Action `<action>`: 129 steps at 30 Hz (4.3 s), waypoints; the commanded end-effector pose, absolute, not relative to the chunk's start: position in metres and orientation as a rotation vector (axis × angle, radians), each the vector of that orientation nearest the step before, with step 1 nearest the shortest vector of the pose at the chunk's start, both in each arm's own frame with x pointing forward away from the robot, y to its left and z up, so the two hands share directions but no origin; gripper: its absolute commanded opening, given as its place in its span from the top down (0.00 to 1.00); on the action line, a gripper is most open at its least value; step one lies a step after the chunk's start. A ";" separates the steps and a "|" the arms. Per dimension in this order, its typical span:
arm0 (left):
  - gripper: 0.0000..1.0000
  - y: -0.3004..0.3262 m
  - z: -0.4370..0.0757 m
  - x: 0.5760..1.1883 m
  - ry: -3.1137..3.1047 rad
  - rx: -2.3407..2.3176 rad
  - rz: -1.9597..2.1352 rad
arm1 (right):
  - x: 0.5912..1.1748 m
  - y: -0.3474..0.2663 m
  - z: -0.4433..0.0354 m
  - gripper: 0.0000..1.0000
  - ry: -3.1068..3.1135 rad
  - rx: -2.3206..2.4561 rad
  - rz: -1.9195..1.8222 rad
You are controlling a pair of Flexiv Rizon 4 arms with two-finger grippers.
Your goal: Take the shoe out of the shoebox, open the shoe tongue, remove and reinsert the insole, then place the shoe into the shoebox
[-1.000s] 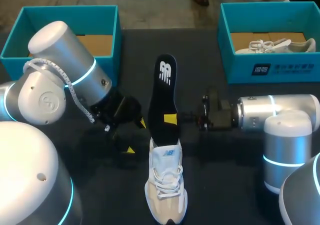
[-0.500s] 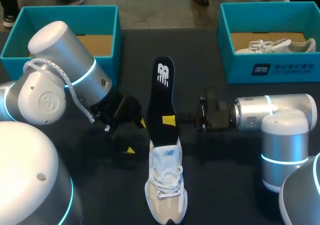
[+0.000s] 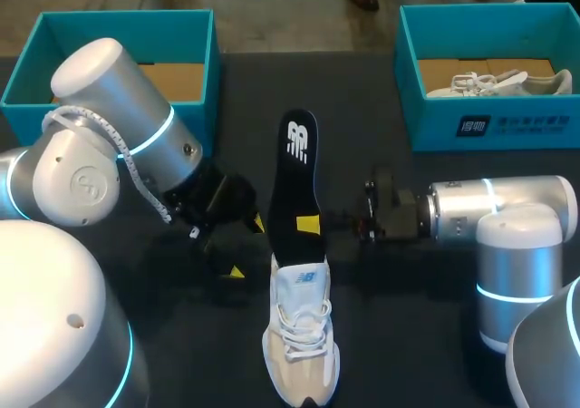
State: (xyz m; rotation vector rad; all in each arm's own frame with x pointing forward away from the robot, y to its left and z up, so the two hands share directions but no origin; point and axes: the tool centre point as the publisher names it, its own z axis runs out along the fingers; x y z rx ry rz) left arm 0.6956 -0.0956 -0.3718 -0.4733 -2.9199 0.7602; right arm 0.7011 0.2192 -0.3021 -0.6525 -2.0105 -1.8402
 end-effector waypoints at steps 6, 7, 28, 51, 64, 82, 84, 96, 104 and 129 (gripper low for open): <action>0.00 -0.096 -0.372 0.695 -2.922 -0.473 0.757 | 0.703 0.226 -0.307 1.00 -2.005 -0.651 -1.825; 0.00 -0.096 -0.372 0.695 -2.922 -0.473 0.757 | 0.703 0.226 -0.308 1.00 -2.004 -0.653 -1.823; 0.00 -0.096 -0.372 0.695 -2.922 -0.473 0.757 | 0.692 0.222 -0.316 1.00 -2.002 -0.690 -1.805; 0.00 -0.096 -0.372 0.695 -2.922 -0.473 0.757 | 0.684 0.219 -0.323 1.00 -1.993 -0.707 -1.771; 0.00 -0.096 -0.372 0.695 -2.922 -0.473 0.757 | 0.675 0.220 -0.334 1.00 -1.973 -0.706 -1.716; 0.00 -0.096 -0.372 0.695 -2.922 -0.473 0.757 | 0.664 0.218 -0.347 1.00 -1.962 -0.698 -1.634; 0.00 -0.096 -0.372 0.695 -2.922 -0.473 0.757 | 0.661 0.217 -0.349 1.00 -1.960 -0.696 -1.631; 0.00 -0.096 -0.372 0.695 -2.922 -0.473 0.757 | 0.644 0.217 -0.363 1.00 -1.938 -0.726 -1.596; 0.00 -0.096 -0.372 0.695 -2.922 -0.473 0.757 | 0.644 0.221 -0.359 1.00 -1.958 -0.714 -1.571; 0.00 -0.096 -0.372 0.695 -2.922 -0.473 0.757 | 0.655 0.222 -0.345 0.85 -1.984 -0.687 -1.614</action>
